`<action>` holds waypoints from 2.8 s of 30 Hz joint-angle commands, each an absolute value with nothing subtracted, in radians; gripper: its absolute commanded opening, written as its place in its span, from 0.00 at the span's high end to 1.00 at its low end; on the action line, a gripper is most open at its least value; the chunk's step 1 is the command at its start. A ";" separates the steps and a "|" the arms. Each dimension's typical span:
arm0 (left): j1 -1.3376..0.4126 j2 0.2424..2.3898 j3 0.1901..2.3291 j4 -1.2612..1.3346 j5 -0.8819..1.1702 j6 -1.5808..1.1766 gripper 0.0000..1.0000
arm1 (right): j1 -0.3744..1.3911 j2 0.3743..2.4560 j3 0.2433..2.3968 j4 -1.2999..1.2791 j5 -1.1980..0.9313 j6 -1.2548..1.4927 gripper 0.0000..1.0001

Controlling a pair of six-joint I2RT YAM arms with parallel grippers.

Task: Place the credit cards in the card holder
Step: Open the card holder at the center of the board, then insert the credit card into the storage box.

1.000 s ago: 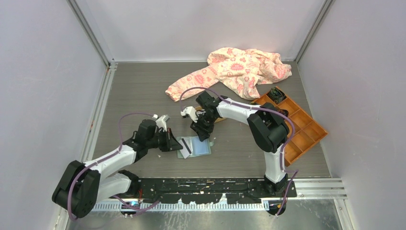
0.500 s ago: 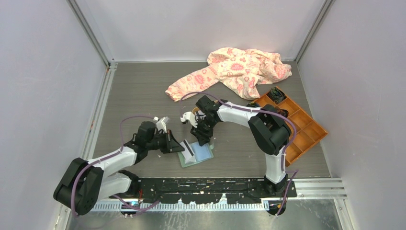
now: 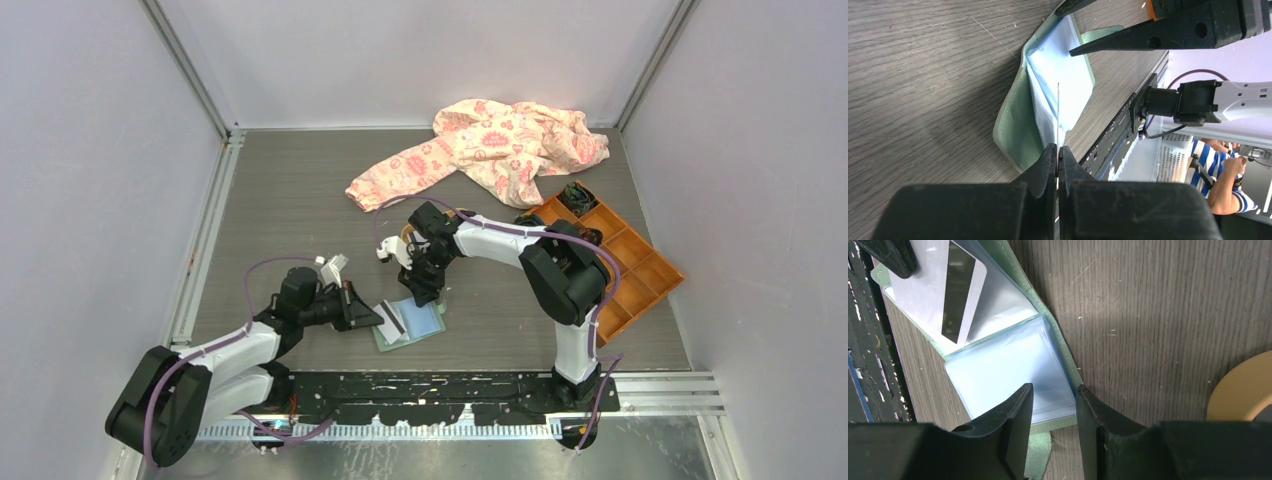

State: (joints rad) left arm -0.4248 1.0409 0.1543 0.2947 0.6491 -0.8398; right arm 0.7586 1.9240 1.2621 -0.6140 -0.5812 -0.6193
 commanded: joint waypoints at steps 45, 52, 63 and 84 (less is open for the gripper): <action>-0.480 1.366 0.166 0.587 0.634 -0.985 1.00 | 0.789 1.879 1.240 -0.541 -0.561 -0.583 0.57; -0.482 1.411 0.169 0.589 0.636 -0.998 1.00 | 0.797 1.881 1.230 -0.516 -0.539 -0.569 0.58; -0.481 1.472 0.198 0.595 0.657 -0.999 1.00 | 0.806 1.884 1.227 -0.511 -0.532 -0.569 0.58; -0.477 1.676 0.263 0.709 0.726 -1.025 1.00 | 0.814 1.875 1.221 -0.504 -0.535 -0.572 0.58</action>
State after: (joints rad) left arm -0.4770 1.6421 0.2470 0.7120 0.7647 -1.0420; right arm 0.7940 1.9018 1.2320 -0.5526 -0.5243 -0.5694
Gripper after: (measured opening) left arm 0.007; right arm 0.419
